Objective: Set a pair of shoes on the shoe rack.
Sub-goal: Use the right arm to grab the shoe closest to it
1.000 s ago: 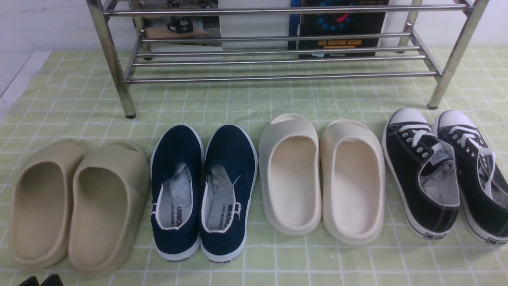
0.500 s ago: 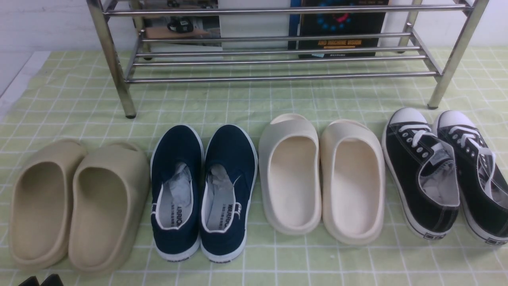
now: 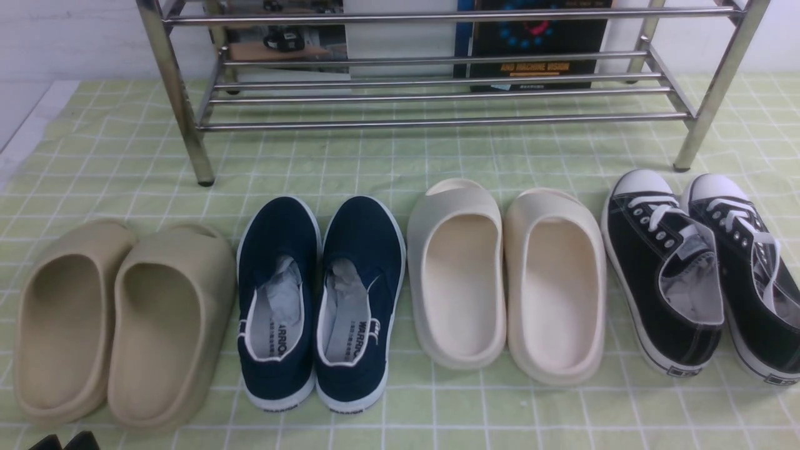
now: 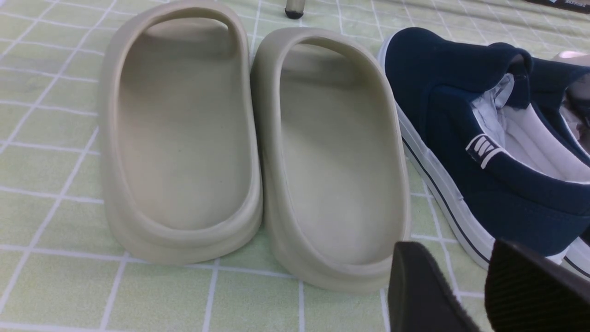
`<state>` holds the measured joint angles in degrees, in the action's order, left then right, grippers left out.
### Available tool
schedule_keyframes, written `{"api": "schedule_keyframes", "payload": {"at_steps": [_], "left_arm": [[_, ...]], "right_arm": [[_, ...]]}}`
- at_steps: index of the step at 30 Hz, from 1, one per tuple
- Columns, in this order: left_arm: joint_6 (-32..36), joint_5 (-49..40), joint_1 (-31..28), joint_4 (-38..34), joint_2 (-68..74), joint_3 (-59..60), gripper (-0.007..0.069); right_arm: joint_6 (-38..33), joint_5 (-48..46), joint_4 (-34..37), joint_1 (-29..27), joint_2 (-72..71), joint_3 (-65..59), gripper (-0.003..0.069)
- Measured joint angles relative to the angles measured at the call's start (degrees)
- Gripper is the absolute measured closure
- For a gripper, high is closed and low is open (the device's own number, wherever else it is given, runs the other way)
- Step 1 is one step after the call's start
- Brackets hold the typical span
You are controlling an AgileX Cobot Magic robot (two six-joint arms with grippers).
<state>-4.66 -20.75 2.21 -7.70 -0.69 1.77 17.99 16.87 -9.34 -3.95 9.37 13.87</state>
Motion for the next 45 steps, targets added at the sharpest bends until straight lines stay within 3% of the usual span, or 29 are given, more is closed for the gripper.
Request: {"api": "schedule_keyframes", "payload": {"at_steps": [1,9,10,13,17,19,21,26,30,33,35,36,40,45], "left_arm": [[0.0,0.0,0.0,0.0,0.0,0.0,0.0386],[0.0,0.0,0.0,0.0,0.0,0.0,0.0386],[0.0,0.0,0.0,0.0,0.0,0.0,0.0386],[0.0,0.0,0.0,0.0,0.0,0.0,0.0386],[0.0,0.0,0.0,0.0,0.0,0.0,0.0386],[0.0,0.0,0.0,0.0,0.0,0.0,0.0386],[-0.05,0.0,0.0,0.0,0.0,0.0,0.0386],[-0.05,0.0,0.0,0.0,0.0,0.0,0.0386],[-0.05,0.0,0.0,0.0,0.0,0.0,0.0386],[-0.05,0.0,0.0,0.0,0.0,0.0,0.0386],[-0.05,0.0,0.0,0.0,0.0,0.0,0.0386],[-0.05,0.0,0.0,0.0,0.0,0.0,0.0386],[-0.05,0.0,0.0,0.0,0.0,0.0,0.0386],[-0.05,0.0,0.0,0.0,0.0,0.0,0.0386]], "right_arm": [[0.0,0.0,0.0,0.0,0.58,0.64,0.0658],[-3.0,-33.29,0.26,1.19,29.94,19.03,0.0652],[-3.99,-42.08,2.91,3.29,36.11,23.38,0.065],[-8.19,-55.05,7.16,8.17,46.87,30.25,0.064],[-11.48,-60.78,9.34,15.82,58.85,37.41,0.0571],[-11.54,-61.05,9.34,16.98,61.67,38.81,0.0546],[-10.7,-61.17,9.34,18.01,68.66,42.44,0.0418],[-9.31,-59.29,9.04,18.07,79.19,45.97,0.0211],[-7.04,-56.26,8.89,18.07,85.55,46.29,0.0158],[-4.94,-54.0,7.65,18.07,88.77,46.36,0.0197],[-3.51,-51.96,7.36,18.07,90.88,46.42,0.0302],[-3.51,-51.91,7.41,18.18,90.95,46.5,0.0314],[-3.26,-50.19,7.96,18.63,91.14,46.56,0.0616],[-3.39,-51.66,6.88,18.37,88.28,46.5,0.065]]}}
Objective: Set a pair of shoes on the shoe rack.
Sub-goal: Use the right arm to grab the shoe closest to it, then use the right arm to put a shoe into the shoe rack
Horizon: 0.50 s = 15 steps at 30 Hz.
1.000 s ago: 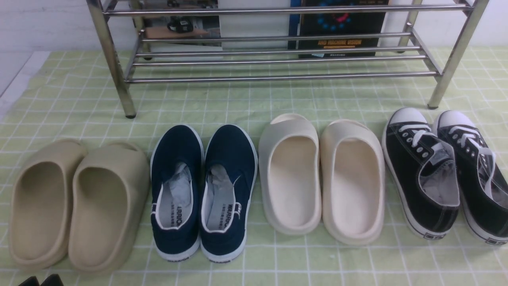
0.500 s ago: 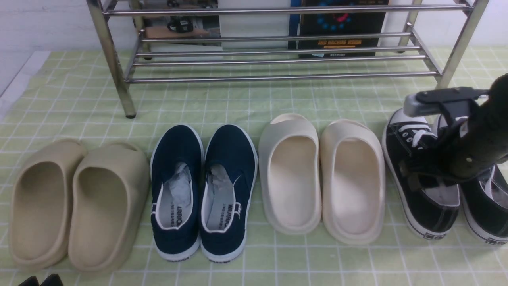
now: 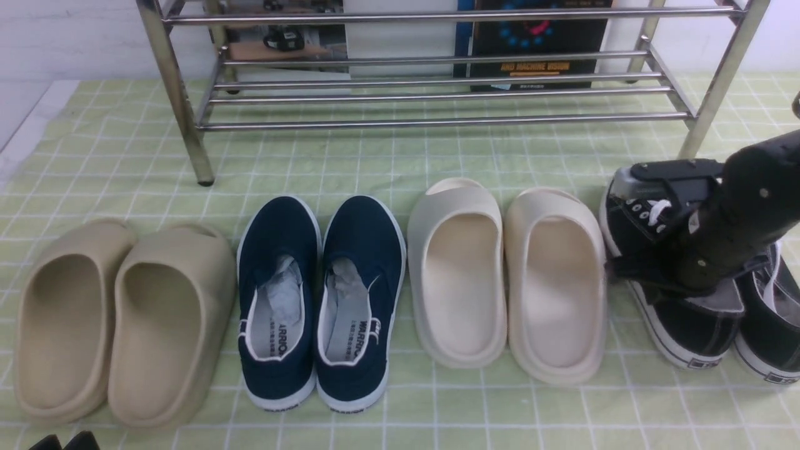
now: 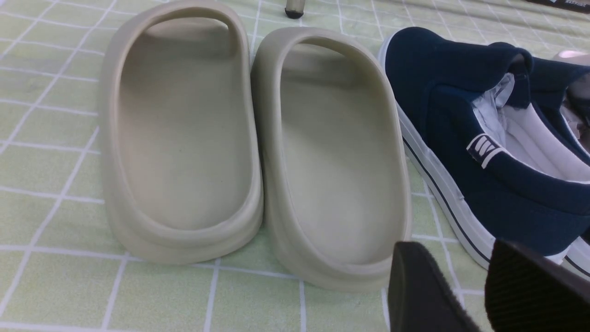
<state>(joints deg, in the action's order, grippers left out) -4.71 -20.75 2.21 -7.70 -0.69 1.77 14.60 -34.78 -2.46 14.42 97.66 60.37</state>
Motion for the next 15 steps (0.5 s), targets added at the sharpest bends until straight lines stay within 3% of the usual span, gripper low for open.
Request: {"api": "schedule_keyframes", "payload": {"at_steps": [7,15], "left_arm": [[0.0,0.0,0.0,0.0,0.0,0.0,0.0386],[0.0,0.0,0.0,0.0,0.0,0.0,0.0386]], "right_arm": [[-3.68,-3.96,-0.84,0.0,-6.55,4.93,0.065],[-12.35,-5.49,-0.89,0.0,-1.27,15.76,0.065]]}}
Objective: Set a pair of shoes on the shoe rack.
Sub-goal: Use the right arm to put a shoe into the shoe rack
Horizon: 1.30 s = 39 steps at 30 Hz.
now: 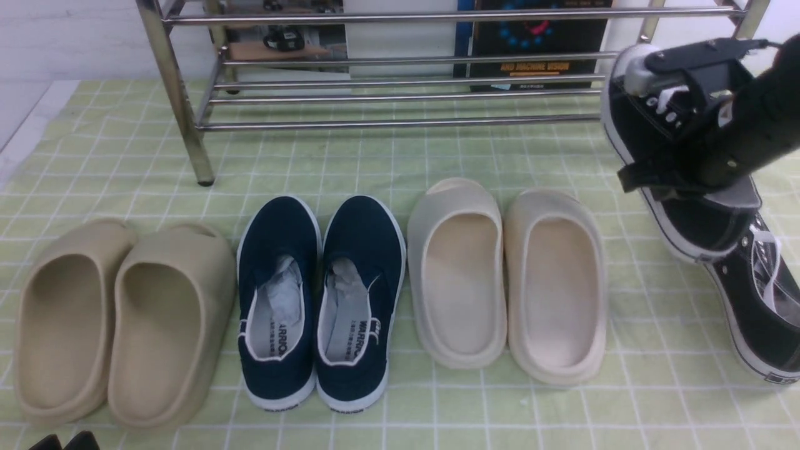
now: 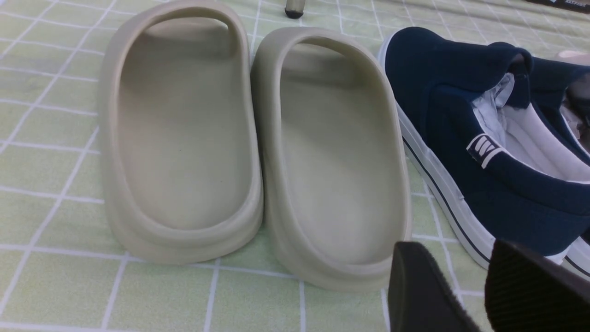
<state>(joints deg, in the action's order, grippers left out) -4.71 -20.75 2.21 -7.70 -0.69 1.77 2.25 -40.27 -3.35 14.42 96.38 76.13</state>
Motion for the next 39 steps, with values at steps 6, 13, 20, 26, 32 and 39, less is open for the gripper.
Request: {"api": "schedule_keyframes", "payload": {"at_steps": [6,13,20,26,32,39], "left_arm": [[0.0,0.0,0.0,0.0,0.0,0.0,0.0386],[0.0,0.0,0.0,-0.05,0.0,0.0,0.0386],[0.0,0.0,0.0,-0.05,0.0,0.0,0.0386],[0.0,0.0,0.0,-0.05,0.0,0.0,0.0386],[0.0,0.0,0.0,-0.05,0.0,0.0,0.0386],[0.0,0.0,0.0,-0.22,0.0,0.0,0.0386]], "right_arm": [[-2.79,-4.21,-0.49,-0.04,12.57,16.24,0.065],[-2.79,-10.94,-0.83,-0.04,25.48,34.75,0.065],[-2.79,-15.64,-0.21,-0.57,36.49,51.89,0.065],[-2.79,-16.7,4.59,-2.63,39.43,56.76,0.065],[-2.79,-15.74,6.98,-3.14,39.92,56.99,0.0623],[-2.79,-12.71,10.68,-3.53,40.16,57.3,0.05]]}}
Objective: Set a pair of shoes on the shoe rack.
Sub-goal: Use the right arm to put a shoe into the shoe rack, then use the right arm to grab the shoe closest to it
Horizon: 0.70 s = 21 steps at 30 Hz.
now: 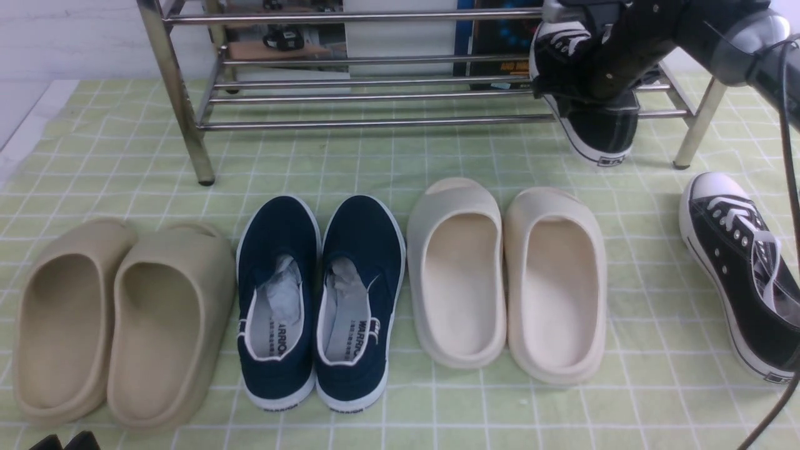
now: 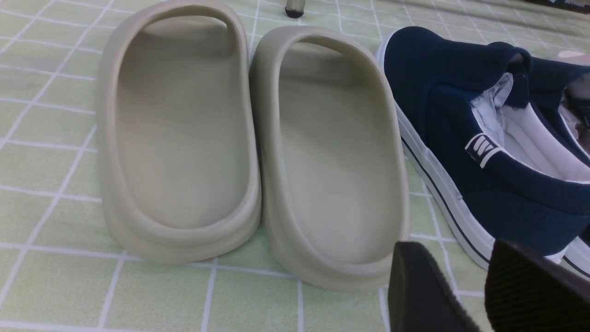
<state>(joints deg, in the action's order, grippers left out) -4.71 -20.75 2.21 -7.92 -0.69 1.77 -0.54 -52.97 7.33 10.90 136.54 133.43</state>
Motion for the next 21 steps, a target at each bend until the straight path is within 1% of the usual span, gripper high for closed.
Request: {"api": "schedule_keyframes", "payload": {"at_steps": [2,3,4,5,8,9,10,12,15,19,21], "left_arm": [[0.0,0.0,0.0,0.0,0.0,0.0,0.0386],[0.0,0.0,0.0,0.0,0.0,0.0,0.0386],[0.0,0.0,0.0,0.0,0.0,0.0,0.0386],[0.0,0.0,0.0,0.0,0.0,0.0,0.0386],[0.0,0.0,0.0,0.0,0.0,0.0,0.0386],[0.0,0.0,0.0,0.0,0.0,0.0,0.0386],[0.0,0.0,0.0,0.0,0.0,0.0,0.0386],[0.0,0.0,0.0,0.0,0.0,0.0,0.0386],[0.0,0.0,0.0,0.0,0.0,0.0,0.0386],[0.0,0.0,0.0,0.0,0.0,0.0,0.0386],[0.0,0.0,0.0,-0.03,0.0,0.0,0.0386]], "right_arm": [[0.0,0.0,0.64,0.0,0.0,0.0,0.0445],[0.0,-0.06,1.08,0.0,0.0,0.02,0.04],[0.0,-0.1,1.15,0.0,0.0,0.02,0.0385],[0.0,-0.12,1.42,0.0,0.0,0.02,0.0325],[0.0,-0.17,1.62,0.0,0.0,0.02,0.023],[0.0,-0.17,1.62,0.0,-0.06,0.02,0.0223],[0.0,-0.48,1.69,0.06,-0.5,0.02,0.0181],[0.0,-1.39,1.83,0.12,-1.81,-0.14,0.0144],[0.0,-1.76,2.03,0.28,-5.41,-1.99,0.0124],[0.0,-2.67,2.04,0.46,-10.11,-5.57,0.0123],[0.0,-4.26,2.22,0.53,-13.94,-10.41,0.0123]]}}
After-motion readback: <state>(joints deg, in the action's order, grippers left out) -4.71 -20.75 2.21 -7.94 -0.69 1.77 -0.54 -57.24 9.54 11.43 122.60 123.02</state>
